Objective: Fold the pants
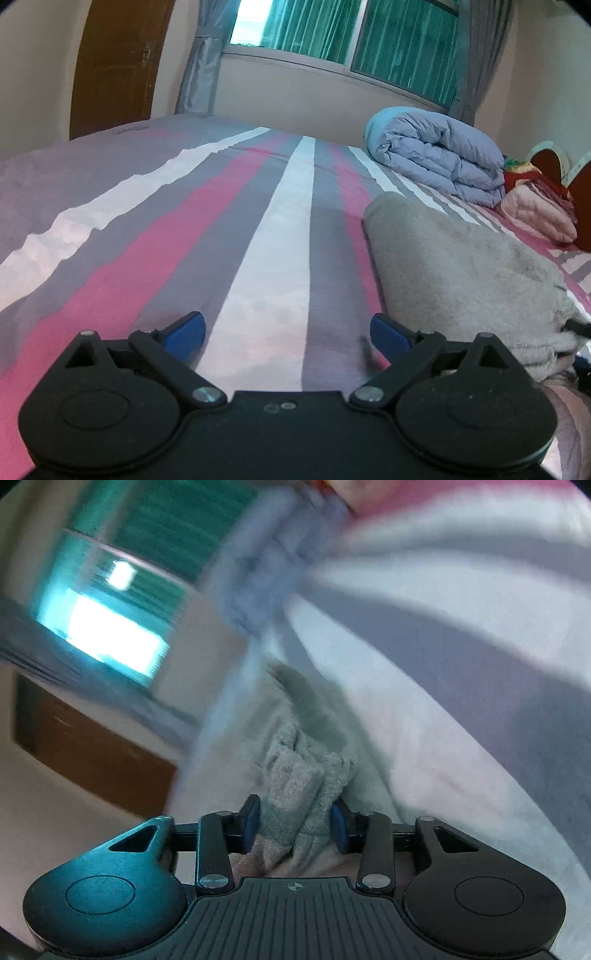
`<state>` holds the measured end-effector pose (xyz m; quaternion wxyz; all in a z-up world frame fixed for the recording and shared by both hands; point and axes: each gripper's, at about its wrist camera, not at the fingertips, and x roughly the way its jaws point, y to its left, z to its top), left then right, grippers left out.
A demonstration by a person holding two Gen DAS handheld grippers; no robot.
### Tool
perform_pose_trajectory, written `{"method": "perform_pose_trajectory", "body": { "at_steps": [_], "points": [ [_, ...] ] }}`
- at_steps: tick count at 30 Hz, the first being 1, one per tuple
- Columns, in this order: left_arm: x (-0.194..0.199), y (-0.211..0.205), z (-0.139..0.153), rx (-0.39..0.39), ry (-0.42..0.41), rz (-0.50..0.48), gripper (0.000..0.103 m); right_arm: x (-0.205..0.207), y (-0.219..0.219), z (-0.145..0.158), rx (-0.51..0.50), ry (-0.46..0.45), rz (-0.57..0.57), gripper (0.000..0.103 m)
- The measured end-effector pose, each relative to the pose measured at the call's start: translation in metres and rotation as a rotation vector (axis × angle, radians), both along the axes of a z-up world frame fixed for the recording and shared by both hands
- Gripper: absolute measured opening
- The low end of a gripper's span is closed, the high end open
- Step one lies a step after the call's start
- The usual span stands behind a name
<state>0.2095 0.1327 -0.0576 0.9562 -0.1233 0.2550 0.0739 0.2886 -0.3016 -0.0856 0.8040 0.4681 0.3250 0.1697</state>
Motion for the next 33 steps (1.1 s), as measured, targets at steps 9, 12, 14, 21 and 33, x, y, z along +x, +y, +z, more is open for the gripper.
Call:
{"method": "perform_pose_trajectory", "body": {
  "at_steps": [9,12,14,21,33],
  "points": [
    [0.051,-0.019,0.037,0.131,-0.084,-0.141,0.091,-0.024,-0.022,0.075,-0.379,-0.275,-0.085,0.056],
    [0.091,-0.027,0.042,0.136,-0.051,-0.192,0.091,0.002,0.012,0.099,-0.507,-0.391,0.032,0.035],
    [0.108,-0.031,0.036,0.135,-0.017,-0.211,0.09,0.023,0.036,0.105,-0.576,-0.421,0.095,0.034],
    [0.13,-0.013,0.001,0.01,0.1,-0.242,0.095,0.079,0.058,0.06,-0.75,-0.243,0.205,0.037],
    [0.092,0.015,-0.001,-0.181,0.097,-0.37,0.093,0.031,-0.042,0.056,-0.353,-0.16,0.198,0.077]
  ]
}}
